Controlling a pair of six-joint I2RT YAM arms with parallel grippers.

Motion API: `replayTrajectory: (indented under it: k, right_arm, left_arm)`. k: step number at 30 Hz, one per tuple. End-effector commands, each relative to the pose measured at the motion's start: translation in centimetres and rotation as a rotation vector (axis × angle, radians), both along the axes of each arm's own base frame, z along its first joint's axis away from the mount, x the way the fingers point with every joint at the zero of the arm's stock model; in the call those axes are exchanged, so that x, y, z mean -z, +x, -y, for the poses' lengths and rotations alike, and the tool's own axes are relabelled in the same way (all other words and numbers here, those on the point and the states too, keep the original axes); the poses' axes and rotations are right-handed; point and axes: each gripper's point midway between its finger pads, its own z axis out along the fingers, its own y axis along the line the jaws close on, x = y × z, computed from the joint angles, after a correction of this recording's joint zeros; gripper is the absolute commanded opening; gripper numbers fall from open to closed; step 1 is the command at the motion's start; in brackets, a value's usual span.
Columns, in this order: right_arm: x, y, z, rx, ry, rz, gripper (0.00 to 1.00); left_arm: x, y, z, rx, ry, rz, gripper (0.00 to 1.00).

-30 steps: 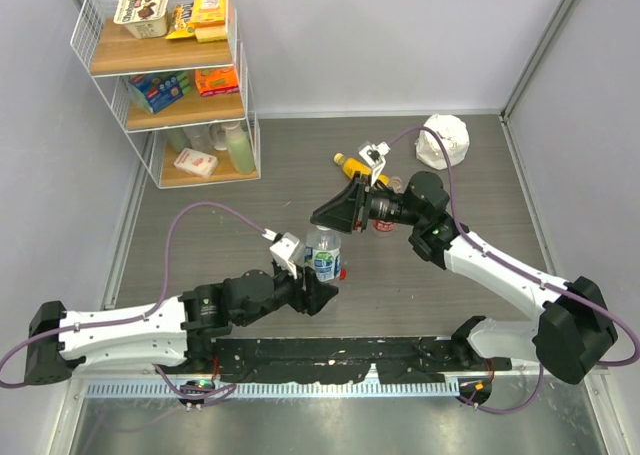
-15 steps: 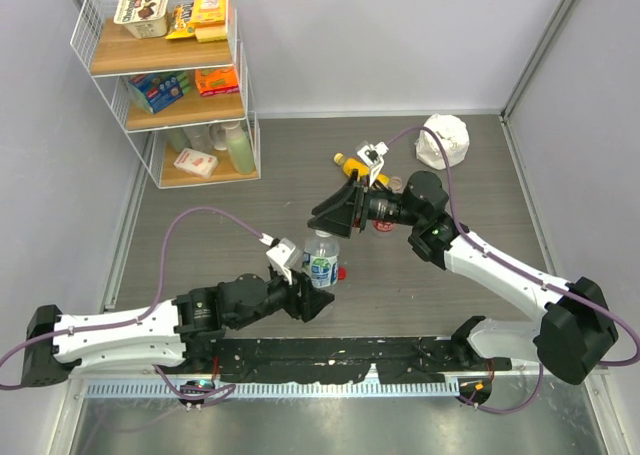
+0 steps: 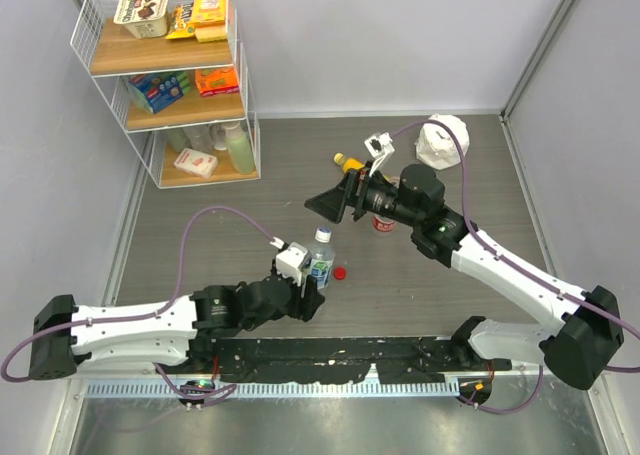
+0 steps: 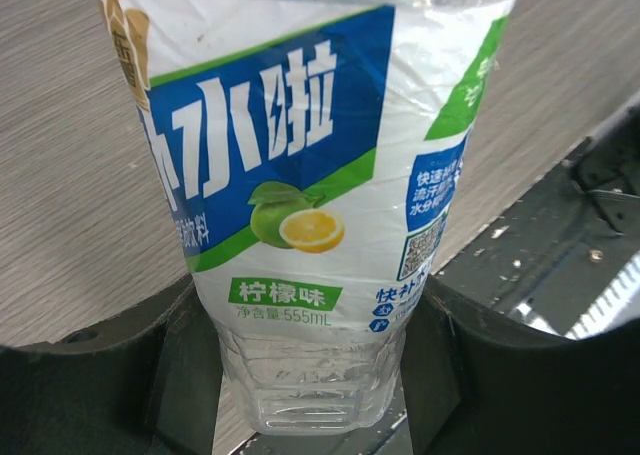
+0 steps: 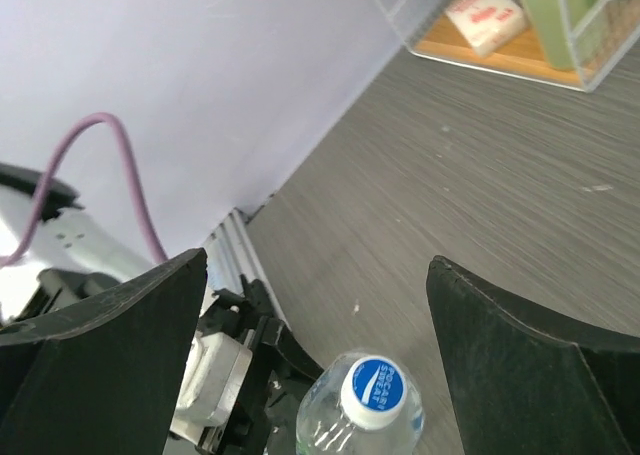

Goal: Unscrew the bottle caps

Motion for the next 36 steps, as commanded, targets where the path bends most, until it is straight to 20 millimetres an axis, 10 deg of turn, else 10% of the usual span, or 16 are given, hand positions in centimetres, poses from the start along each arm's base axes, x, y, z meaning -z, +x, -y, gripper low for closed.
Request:
replayTrajectory:
  k: [1, 14, 25, 36]
  right_arm:
    - [-0.2, 1.9, 1.1, 0.225, -0.127, 0.008, 0.95]
    - [5.1, 2.0, -1.1, 0.318, -0.314, -0.116, 0.82]
    - [6.2, 1.1, -2.3, 0.266, -0.323, -0.133, 0.48]
    - [5.7, 0.5, -2.3, 0.246, -0.297, -0.131, 0.54]
  left_arm:
    - [-1.2, 1.8, -0.6, -0.123, 0.027, 0.031, 0.00]
    - [-2.7, 3.5, -2.1, -0.248, 0.055, 0.077, 0.00]
    - [-2.7, 3.8, -2.3, -0.267, 0.078, 0.082, 0.00]
    - [-3.0, 4.0, -2.4, -0.285, 0.076, 0.089, 0.00]
